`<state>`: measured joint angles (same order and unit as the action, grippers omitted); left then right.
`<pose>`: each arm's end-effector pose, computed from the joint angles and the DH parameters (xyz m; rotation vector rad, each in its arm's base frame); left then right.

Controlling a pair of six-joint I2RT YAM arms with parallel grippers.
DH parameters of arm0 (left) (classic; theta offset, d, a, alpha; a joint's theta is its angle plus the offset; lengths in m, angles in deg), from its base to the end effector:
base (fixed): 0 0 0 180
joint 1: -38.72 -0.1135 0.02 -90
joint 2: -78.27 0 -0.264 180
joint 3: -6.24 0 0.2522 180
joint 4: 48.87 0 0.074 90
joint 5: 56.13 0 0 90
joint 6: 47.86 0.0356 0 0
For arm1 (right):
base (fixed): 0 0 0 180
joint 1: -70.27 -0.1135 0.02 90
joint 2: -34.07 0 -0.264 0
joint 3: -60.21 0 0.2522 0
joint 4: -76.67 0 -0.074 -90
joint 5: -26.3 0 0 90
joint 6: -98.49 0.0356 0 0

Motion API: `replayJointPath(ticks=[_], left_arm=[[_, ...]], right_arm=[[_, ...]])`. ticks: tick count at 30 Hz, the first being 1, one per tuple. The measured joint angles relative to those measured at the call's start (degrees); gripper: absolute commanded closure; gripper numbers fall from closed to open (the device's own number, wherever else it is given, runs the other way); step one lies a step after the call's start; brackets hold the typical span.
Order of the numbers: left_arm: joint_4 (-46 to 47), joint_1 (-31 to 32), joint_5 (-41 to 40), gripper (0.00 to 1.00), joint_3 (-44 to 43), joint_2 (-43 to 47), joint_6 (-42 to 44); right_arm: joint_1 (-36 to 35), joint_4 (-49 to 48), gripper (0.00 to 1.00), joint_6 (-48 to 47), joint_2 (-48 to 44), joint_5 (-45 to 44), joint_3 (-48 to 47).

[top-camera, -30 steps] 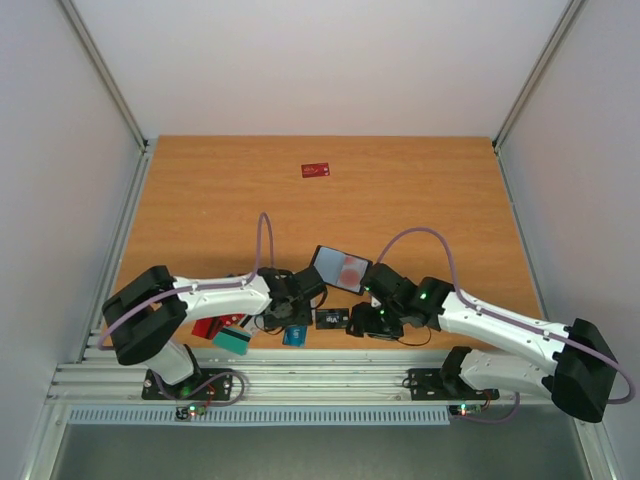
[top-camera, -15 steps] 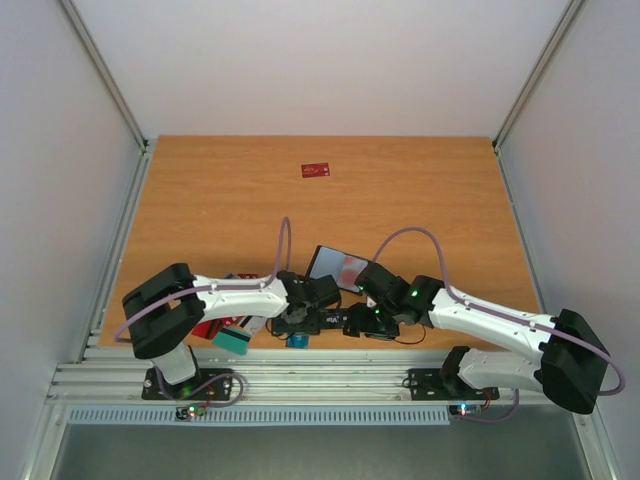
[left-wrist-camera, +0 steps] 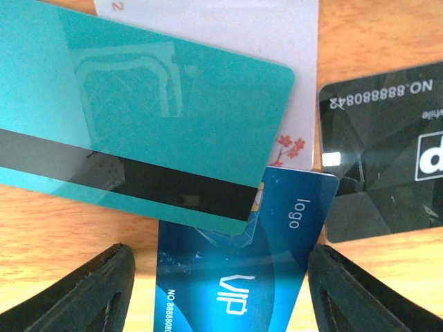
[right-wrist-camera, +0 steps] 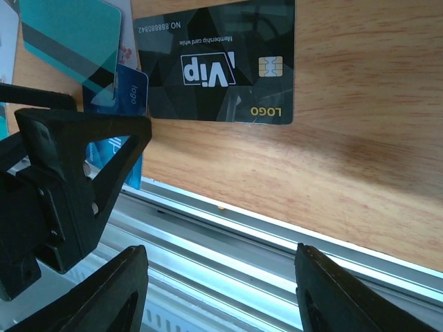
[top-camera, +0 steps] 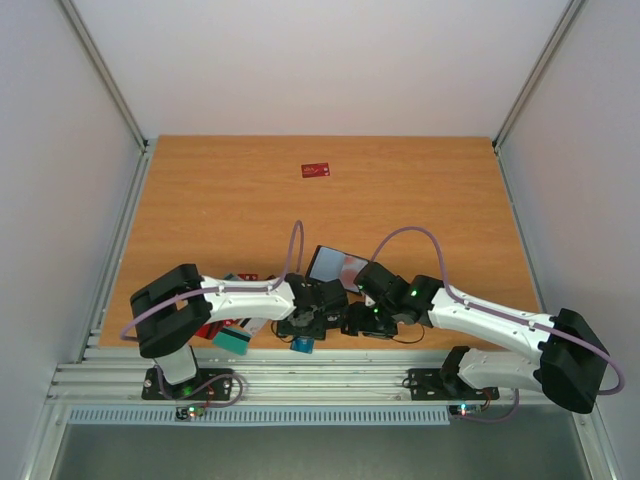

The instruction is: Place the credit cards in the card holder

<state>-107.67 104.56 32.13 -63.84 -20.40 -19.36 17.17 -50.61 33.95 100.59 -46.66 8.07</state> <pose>0.1181 -0.2607 0.1443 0.1161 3.0917 -0.0423 0.1124 0.1671 0.1935 -0.7873 2.8277 0.7164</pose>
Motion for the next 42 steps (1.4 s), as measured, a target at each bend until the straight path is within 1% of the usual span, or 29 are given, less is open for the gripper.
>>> replayJointPath(ticks=[6, 12, 19, 25, 30, 34, 39, 42], left_arm=[[-0.3, 1.1, 0.7, 0.3, -0.2, -0.5, 0.6], [-1.4, 1.2, 2.4, 0.27, -1.0, -0.5, 0.6], [-2.6, 1.3, 5.7, 0.24, -1.3, -0.4, 0.5], [-0.6, -1.3, 9.3, 0.25, 1.6, 2.8, 0.9], [0.5, -3.4, 11.1, 0.31, 3.4, 7.8, 2.7], [3.3, -5.0, 12.4, 0.4, 5.6, 10.8, 5.3], [5.2, -6.4, 13.4, 0.49, 9.1, 11.4, 9.2], [6.4, -7.0, 14.1, 0.52, 11.5, 12.1, 11.1]], right_arm=[[0.0, -0.2, 0.4, 0.0, 0.4, 0.2, 0.0], [0.0, -1.7, 0.39, 0.3, 0.2, 0.6, 1.2], [0.0, -6.7, 0.39, 4.0, -3.0, 2.1, 8.2], [0.0, -12.9, 0.39, 7.9, -6.0, 3.8, 13.7], [-0.3, -18.2, 0.39, 10.5, -8.1, 4.9, 15.9], [-2.4, -23.3, 0.4, 12.5, -7.7, 5.2, 17.3], [-7.4, -29.2, 0.4, 15.6, -4.0, 4.2, 17.7], [-10.2, -33.2, 0.4, 17.4, -0.4, 3.4, 17.7]])
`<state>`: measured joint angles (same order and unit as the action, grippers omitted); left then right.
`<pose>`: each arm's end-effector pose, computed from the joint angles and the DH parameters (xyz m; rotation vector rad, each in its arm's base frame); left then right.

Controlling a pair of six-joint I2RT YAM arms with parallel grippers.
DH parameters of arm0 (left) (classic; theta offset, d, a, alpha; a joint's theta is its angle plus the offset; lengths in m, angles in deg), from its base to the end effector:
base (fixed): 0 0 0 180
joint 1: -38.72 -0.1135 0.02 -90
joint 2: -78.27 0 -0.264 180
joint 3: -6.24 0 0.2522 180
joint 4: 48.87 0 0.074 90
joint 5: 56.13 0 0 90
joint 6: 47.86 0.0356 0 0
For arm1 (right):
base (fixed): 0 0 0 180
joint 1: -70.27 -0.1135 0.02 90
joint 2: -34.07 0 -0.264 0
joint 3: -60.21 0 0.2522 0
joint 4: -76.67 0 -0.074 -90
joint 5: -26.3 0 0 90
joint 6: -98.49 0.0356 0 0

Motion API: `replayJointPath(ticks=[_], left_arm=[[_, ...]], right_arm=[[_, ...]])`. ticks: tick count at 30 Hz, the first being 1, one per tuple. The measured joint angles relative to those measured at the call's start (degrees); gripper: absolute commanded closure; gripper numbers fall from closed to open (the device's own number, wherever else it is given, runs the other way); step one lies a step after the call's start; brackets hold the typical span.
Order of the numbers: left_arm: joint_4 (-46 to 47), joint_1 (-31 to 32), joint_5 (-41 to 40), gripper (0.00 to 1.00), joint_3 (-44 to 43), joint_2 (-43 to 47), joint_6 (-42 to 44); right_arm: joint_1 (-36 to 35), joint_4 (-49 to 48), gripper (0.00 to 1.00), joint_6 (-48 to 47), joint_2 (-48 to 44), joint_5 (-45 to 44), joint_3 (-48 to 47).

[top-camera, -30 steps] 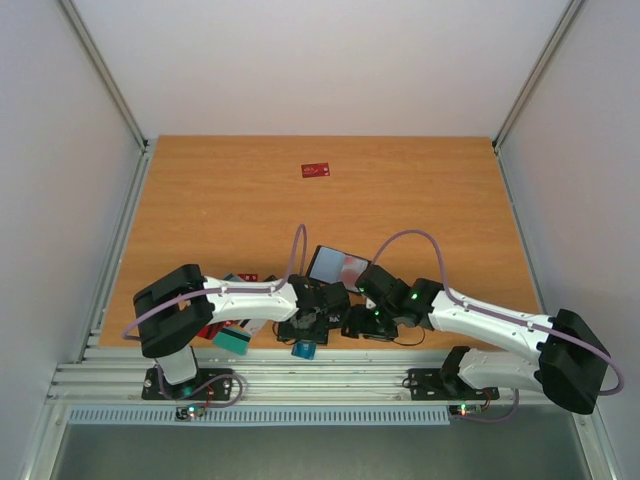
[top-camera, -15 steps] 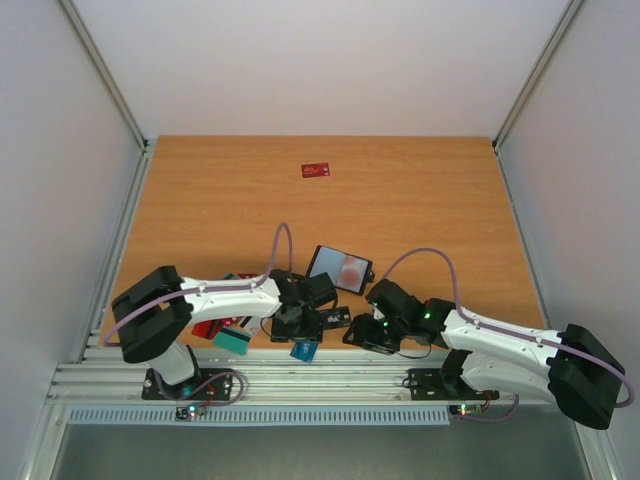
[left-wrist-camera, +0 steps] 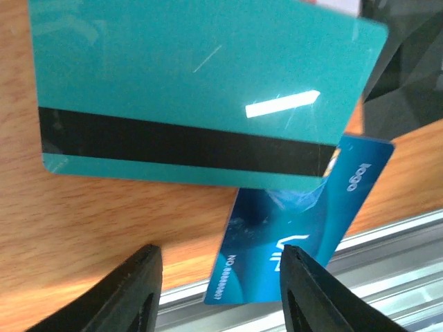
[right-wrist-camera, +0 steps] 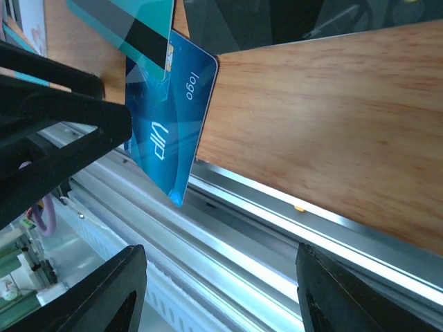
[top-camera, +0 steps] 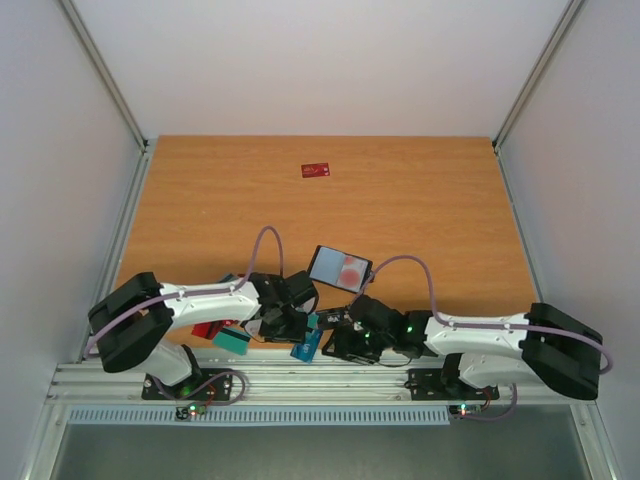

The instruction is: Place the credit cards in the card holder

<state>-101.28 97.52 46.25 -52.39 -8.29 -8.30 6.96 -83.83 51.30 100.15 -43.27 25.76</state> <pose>0.1205 -0.2137 0.1517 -0.2491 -3.0268 0.3999 0.0765 0.1799 0.1390 -0.6744 2.7275 1.0944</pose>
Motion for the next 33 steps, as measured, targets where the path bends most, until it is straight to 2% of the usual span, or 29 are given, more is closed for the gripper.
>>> replayJointPath(ticks=[8, 15, 25, 33], left_arm=[[5.6, -1.0, 4.5, 0.58, 4.1, 2.2, 2.1], [12.0, -1.0, 8.7, 0.58, 5.9, 2.2, 0.0], [14.8, -1.3, 10.1, 0.59, 7.2, 2.6, -2.7], [18.6, -1.3, 11.4, 0.59, 8.8, 3.0, -4.7]], right_arm=[[-3.5, -10.9, 0.4, 3.7, 9.4, -1.4, 0.6], [-3.9, -16.2, 0.43, 5.1, 13.3, -2.1, 0.5], [-4.0, -21.8, 0.57, 7.4, 16.7, -2.2, 0.8], [-4.2, -23.9, 0.73, 8.9, 17.4, -3.1, 1.9]])
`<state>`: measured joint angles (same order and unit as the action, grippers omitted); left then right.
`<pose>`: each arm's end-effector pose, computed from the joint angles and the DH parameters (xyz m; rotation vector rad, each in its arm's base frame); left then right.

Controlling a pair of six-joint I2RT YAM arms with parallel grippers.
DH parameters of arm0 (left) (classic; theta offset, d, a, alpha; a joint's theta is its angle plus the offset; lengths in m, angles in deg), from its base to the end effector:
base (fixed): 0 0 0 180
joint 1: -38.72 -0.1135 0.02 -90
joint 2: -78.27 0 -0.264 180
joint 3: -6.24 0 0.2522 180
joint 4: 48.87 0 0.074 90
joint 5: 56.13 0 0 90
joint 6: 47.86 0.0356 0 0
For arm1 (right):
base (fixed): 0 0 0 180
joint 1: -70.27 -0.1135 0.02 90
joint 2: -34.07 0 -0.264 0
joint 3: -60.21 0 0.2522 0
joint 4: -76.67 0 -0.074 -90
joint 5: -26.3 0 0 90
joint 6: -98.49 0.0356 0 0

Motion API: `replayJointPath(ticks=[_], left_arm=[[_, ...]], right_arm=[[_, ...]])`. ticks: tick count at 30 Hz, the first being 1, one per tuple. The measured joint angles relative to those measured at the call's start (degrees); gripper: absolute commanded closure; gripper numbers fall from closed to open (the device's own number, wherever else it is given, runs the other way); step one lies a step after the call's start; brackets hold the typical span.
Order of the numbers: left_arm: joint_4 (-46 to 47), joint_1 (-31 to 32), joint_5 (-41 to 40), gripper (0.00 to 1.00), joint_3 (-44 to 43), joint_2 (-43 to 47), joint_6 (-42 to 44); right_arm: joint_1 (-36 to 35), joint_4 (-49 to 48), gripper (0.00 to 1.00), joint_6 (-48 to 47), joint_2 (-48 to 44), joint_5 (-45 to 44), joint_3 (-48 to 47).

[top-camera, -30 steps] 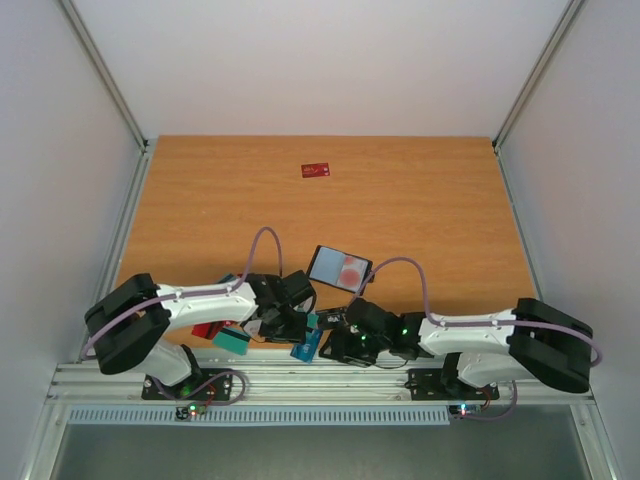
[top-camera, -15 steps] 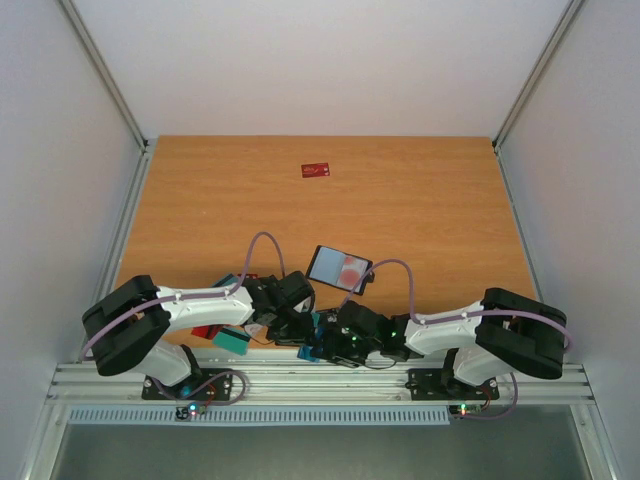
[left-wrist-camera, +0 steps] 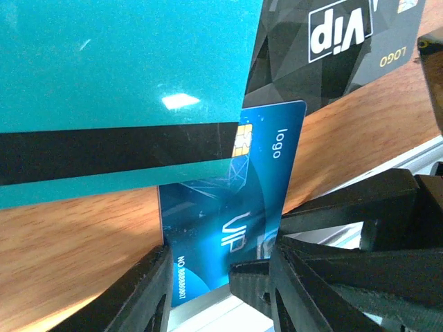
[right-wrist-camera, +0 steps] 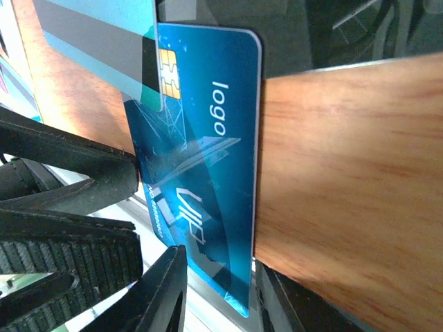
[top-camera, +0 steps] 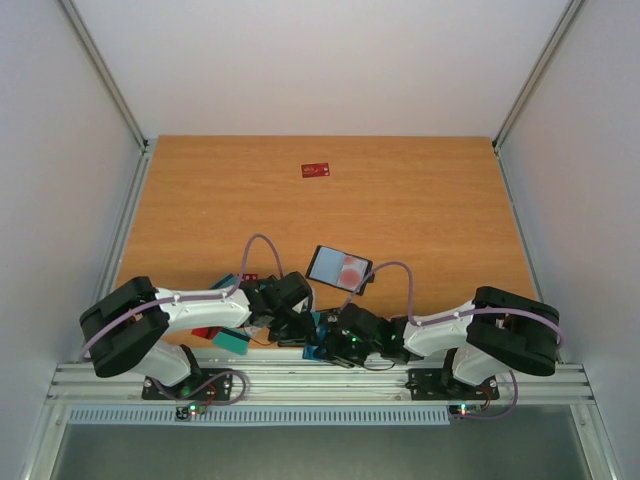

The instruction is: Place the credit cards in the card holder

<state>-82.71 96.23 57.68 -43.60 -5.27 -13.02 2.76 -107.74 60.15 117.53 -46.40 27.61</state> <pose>0.1172 -0.2109 0.1374 -0.1809 -2.8972 0.8182 0.0757 0.2106 0.1019 -0.5487 2.7206 1.1677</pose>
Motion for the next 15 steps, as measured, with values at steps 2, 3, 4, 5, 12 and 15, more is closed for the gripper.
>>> replayJointPath(ticks=[2, 3, 4, 5, 12, 15], left_arm=[[0.6, 0.0, 0.3, 0.59, 0.2, 0.0, -0.3], [0.9, 0.0, 0.4, 0.59, 0.3, 0.0, -0.4], [1.2, 0.0, 0.5, 0.59, 0.5, 0.0, -0.5], [1.3, 0.0, 0.6, 0.59, 0.5, 0.1, -0.7], [1.4, 0.0, 0.4, 0.59, 0.8, 0.5, -1.4], [1.3, 0.1, 0.2, 0.58, 0.8, 0.6, -1.4]], right_arm=[[0.0, -0.8, 0.78, 0.3, 0.0, -0.3, 0.5], [0.0, -1.1, 0.8, 0.6, 0.0, -0.5, 0.7], [0.0, -1.4, 0.82, 0.9, 0.0, -0.7, 0.9], [0.0, -1.6, 0.84, 1.1, 0.0, -0.8, 1.1], [0.0, -1.3, 0.95, 2.8, -2.4, -0.9, 1.6], [0.0, -0.5, 0.98, 4.0, -4.9, -1.1, 1.6]])
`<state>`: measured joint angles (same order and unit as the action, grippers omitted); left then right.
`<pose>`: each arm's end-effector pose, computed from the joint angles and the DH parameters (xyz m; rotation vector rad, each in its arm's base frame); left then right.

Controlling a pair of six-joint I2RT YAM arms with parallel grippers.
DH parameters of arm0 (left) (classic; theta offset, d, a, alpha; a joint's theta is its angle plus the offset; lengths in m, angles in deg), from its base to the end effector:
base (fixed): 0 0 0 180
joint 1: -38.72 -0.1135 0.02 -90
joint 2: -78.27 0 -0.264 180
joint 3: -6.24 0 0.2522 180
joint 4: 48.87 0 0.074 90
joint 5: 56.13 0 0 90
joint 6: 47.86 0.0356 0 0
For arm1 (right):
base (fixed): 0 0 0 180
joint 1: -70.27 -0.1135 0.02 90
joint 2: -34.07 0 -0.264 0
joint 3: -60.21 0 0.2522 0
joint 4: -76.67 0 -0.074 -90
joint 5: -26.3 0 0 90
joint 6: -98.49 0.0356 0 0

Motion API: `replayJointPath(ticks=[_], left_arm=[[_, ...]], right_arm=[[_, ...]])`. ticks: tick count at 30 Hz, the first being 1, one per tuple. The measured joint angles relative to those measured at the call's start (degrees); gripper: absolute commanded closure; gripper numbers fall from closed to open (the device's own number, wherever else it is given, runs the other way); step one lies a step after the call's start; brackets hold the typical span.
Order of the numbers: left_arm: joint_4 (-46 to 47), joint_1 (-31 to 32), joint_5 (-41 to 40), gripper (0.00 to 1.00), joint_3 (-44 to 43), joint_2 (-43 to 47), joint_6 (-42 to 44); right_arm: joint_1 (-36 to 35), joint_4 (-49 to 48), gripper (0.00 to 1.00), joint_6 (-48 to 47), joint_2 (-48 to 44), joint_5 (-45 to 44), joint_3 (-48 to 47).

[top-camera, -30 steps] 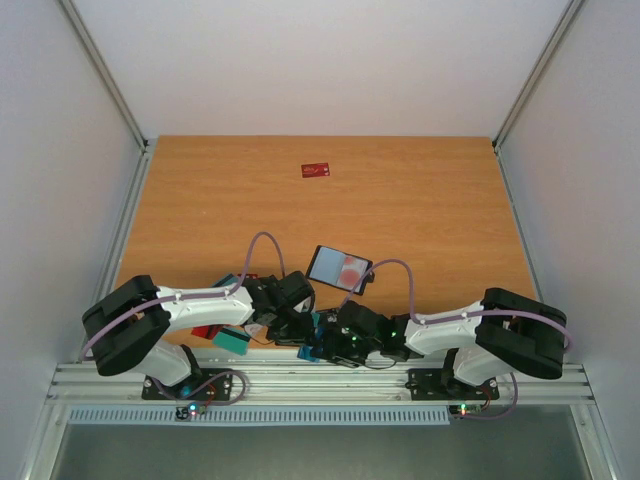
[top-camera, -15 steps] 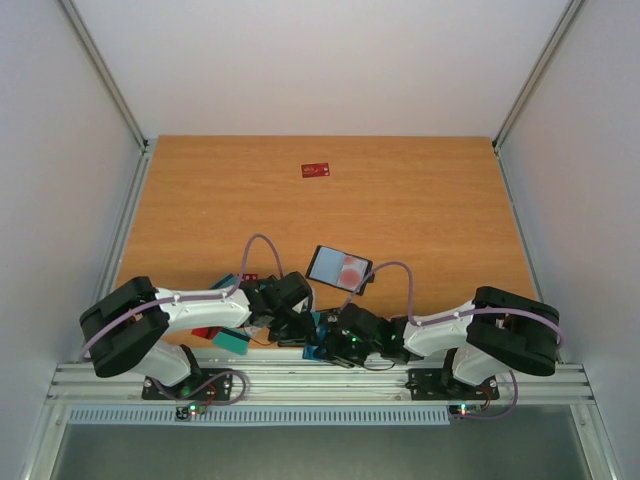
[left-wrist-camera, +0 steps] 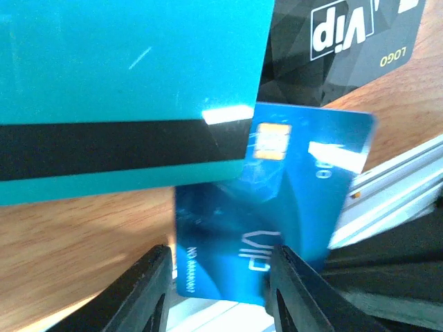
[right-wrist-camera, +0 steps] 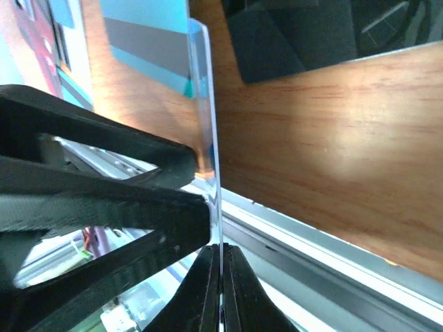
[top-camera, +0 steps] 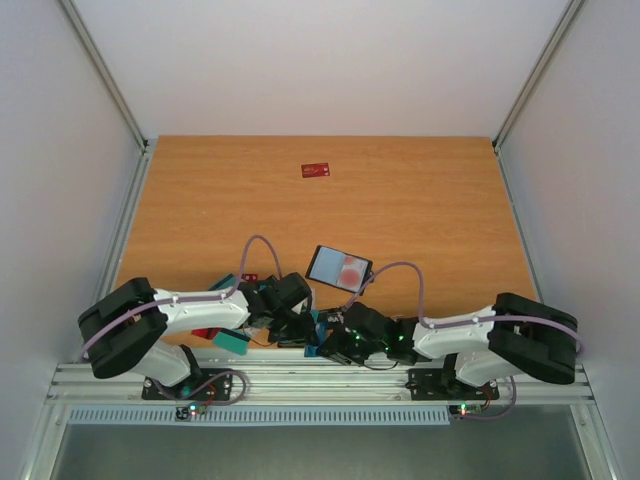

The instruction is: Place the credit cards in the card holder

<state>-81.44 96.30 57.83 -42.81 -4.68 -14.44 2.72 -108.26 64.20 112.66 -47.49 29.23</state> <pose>0.1162 -0.2099 0.1372 -0.1532 -2.8938 0.8400 0.0738 0.2047 0.1127 -0.4494 2.6880 1.2327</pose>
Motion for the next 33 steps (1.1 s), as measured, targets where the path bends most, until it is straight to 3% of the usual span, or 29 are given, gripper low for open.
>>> replayJointPath(ticks=[7, 13, 16, 24, 29, 33], left_arm=[[-3.9, 0.0, -2.4, 0.5, -1.8, 0.1, 0.7], [-9.9, 0.0, -5.9, 0.3, -6.8, 0.1, 2.3], [-13.0, 0.0, -7.9, 0.26, -11.0, 0.2, 4.0], [-22.9, -2.2, -10.0, 0.25, -24.0, 4.7, 10.3], [-21.5, -10.4, -2.6, 0.27, -27.0, 7.0, 13.7], [-17.9, -17.4, 5.4, 0.3, -28.0, 6.8, 16.4]], right_arm=[[0.0, 11.3, 0.99, 1.2, -8.5, -1.9, -0.5], [1.0, 30.4, 0.99, -2.0, -16.5, -3.6, -5.7], [3.2, 38.2, 0.99, -5.4, -20.4, -3.7, -8.6], [20.1, 54.0, 0.99, -19.1, -29.8, 4.4, -18.7], [33.8, 54.8, 0.99, -27.5, -28.2, 15.3, -24.9], [38.8, 52.0, 0.99, -31.0, -24.1, 22.9, -28.7]])
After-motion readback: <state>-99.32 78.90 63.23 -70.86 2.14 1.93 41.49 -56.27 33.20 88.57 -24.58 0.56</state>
